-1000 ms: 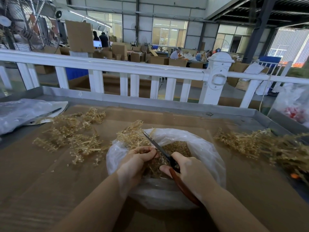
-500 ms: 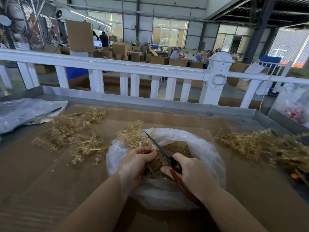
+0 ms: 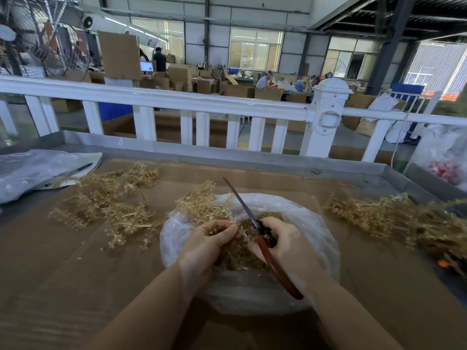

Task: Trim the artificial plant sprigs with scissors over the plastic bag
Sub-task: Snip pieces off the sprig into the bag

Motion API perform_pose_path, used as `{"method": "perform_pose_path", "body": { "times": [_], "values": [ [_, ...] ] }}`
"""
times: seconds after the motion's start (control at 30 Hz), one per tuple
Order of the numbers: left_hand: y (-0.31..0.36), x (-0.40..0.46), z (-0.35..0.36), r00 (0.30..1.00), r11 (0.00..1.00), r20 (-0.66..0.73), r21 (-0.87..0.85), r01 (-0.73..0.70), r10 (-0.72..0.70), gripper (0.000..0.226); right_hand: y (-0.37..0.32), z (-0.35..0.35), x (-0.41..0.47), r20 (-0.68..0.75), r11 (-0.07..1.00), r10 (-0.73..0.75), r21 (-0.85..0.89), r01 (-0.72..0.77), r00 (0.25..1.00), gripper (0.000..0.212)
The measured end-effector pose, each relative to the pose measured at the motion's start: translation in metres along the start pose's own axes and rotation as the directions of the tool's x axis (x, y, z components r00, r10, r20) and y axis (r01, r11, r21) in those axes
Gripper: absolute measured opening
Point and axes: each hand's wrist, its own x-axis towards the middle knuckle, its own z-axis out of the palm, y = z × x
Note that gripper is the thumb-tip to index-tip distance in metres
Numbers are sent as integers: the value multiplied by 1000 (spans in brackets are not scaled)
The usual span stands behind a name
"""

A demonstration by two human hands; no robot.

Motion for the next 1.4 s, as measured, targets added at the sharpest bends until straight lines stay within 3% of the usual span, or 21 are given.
{"method": "perform_pose_path", "body": {
  "times": [0.17,0.27,0.37,0.53,0.63,0.8,0.93,1.1,1.23,1.4],
  "values": [
    [2,-4,-5,990,998,137,-55,26,-19,45,-1,-1,1,-100,994,50,107,-39,994,20],
    [0,-2,-7,994,1000,110,15,-13,12,58,1,-6,1,-187,983,88,174,-55,978,25],
    [-4,1,-7,998,998,34,43,-50,48,51,2,-7,1,-251,982,107,178,-63,962,28],
    [-6,1,-9,998,997,26,-58,-57,59,16,7,-9,0,-312,981,136,173,-85,940,29],
    [-8,2,-8,999,997,1,-67,-45,45,13,7,-7,-1,-284,980,125,185,-74,951,25],
    [-7,-3,-9,995,991,42,92,-97,94,47,1,-4,-2,-288,993,43,117,-10,957,33],
    [-9,-1,-5,987,978,-25,139,-156,161,38,-1,-5,-4,-238,997,28,80,-9,971,19],
    [-3,3,-3,986,995,-139,14,-94,95,35,-1,-4,-13,-198,994,-52,-104,32,979,18],
    [3,7,-3,974,972,-182,-168,-163,132,26,1,2,-17,-131,979,-142,-165,120,981,21],
    [11,11,-11,923,960,-287,-34,-277,256,30,3,3,-19,-81,952,-215,-237,191,973,30]
  ]
}}
